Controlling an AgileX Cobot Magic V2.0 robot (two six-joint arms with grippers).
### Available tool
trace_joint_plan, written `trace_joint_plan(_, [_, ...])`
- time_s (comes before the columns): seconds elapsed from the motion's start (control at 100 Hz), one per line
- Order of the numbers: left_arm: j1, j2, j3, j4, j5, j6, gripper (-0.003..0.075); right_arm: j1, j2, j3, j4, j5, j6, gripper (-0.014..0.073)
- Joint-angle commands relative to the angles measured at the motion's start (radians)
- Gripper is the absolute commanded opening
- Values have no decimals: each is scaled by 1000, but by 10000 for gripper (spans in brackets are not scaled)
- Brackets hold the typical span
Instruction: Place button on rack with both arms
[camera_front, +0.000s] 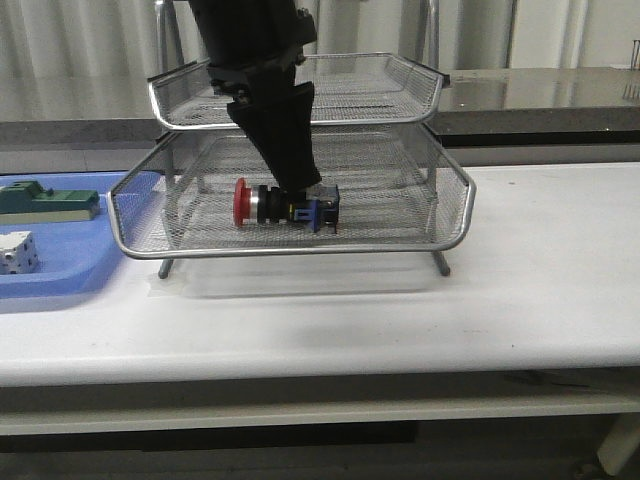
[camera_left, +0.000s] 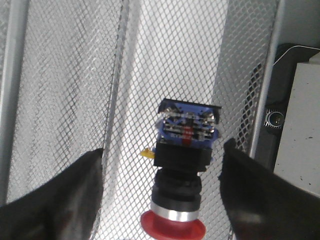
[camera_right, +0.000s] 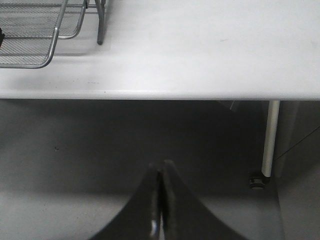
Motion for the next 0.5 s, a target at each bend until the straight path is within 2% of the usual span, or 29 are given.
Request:
trace_joint_plan(0.0, [-8,-69,-26,-27,-10,-12,483,-2,9,-31,-15,-60,-5,-71])
trace_joint_plan(0.24, [-6,-138,-26,-27,5,-63,471,-2,9,-31,-15,-60,-5,-71])
trace_joint_plan(0.49, [47,-245,-26,36,28,-242,365,-2,9,-31,-15,-60,-5,-71])
